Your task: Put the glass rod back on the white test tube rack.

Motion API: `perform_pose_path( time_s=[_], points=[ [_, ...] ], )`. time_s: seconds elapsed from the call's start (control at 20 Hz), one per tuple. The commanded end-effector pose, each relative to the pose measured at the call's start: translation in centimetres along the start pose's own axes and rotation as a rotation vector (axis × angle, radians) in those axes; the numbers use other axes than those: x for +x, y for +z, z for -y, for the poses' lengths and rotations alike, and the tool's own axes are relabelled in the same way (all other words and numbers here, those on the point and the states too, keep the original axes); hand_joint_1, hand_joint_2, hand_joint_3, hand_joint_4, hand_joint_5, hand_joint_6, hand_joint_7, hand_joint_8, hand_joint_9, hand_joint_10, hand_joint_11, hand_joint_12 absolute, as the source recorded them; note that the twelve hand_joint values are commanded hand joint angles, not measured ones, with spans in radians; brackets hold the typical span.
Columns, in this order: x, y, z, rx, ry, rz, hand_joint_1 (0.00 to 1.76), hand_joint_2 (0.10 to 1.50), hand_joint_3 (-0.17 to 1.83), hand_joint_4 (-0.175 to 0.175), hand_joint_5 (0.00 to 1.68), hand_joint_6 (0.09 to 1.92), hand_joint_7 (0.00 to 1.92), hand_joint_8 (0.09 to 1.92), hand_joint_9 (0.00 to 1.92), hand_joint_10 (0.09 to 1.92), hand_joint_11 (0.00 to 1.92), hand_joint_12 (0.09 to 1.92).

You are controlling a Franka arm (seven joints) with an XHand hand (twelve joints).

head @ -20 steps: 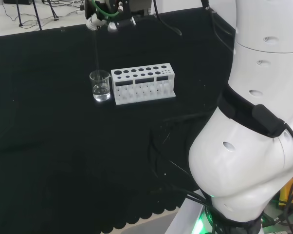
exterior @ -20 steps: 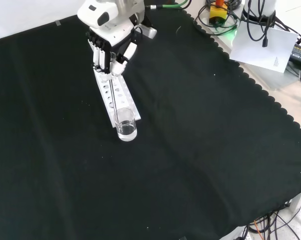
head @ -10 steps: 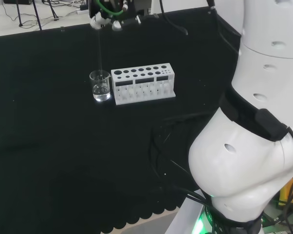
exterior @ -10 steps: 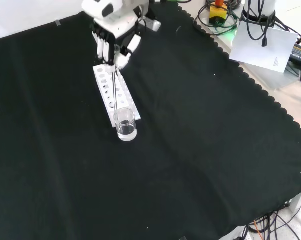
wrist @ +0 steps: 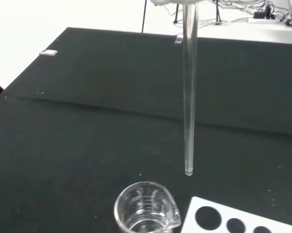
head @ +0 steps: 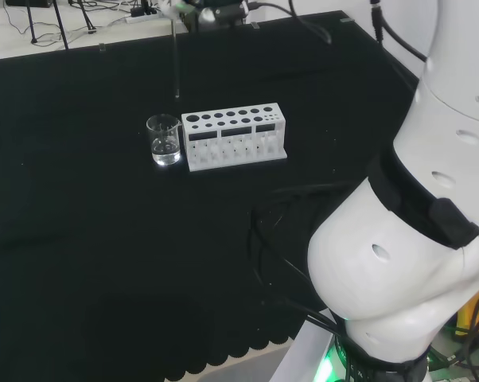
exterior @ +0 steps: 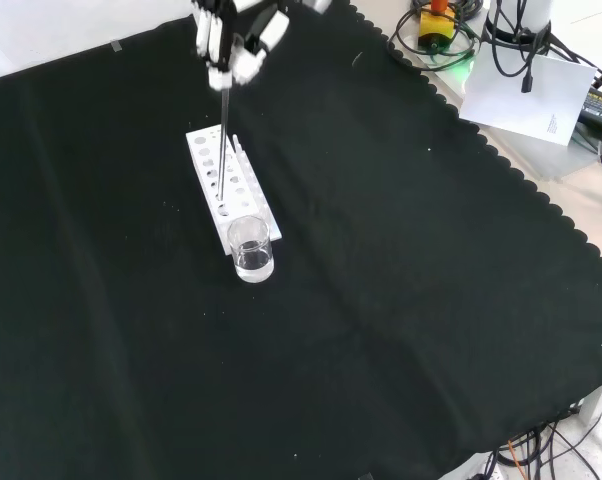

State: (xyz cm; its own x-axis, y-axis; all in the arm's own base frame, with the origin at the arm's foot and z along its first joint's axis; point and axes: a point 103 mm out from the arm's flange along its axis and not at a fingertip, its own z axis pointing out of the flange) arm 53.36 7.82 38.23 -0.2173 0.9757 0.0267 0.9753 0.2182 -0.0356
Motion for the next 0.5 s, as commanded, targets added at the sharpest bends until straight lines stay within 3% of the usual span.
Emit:
perform_pose_path(
  time_s=[0.05,0.15,0.2,0.25,0.5],
  points=[
    [-4.4,0.4,1.5,-0.008,0.074,0.009,1.31,1.1,-0.17,-0.175,1.39,0.09,1.17,1.04,1.59,0.89,1.65,0.63],
    [-5.7,0.7,1.6,-0.002,0.092,0.011,1.31,1.1,-0.17,-0.175,1.39,0.09,1.17,1.04,1.59,0.89,1.66,0.63],
    [-5.9,1.0,1.2,0.028,0.174,0.057,1.31,1.1,-0.17,-0.175,1.39,0.09,1.17,1.04,1.59,0.89,1.66,0.63],
    [-6.4,1.1,1.0,0.036,0.187,0.061,1.31,1.1,-0.17,-0.175,1.39,0.09,1.17,1.04,1.6,0.89,1.66,0.63],
    [-8.3,1.3,0.9,-0.002,0.188,0.024,1.31,1.1,-0.17,-0.175,1.39,0.09,1.17,1.04,1.59,0.89,1.66,0.63]
  ],
)
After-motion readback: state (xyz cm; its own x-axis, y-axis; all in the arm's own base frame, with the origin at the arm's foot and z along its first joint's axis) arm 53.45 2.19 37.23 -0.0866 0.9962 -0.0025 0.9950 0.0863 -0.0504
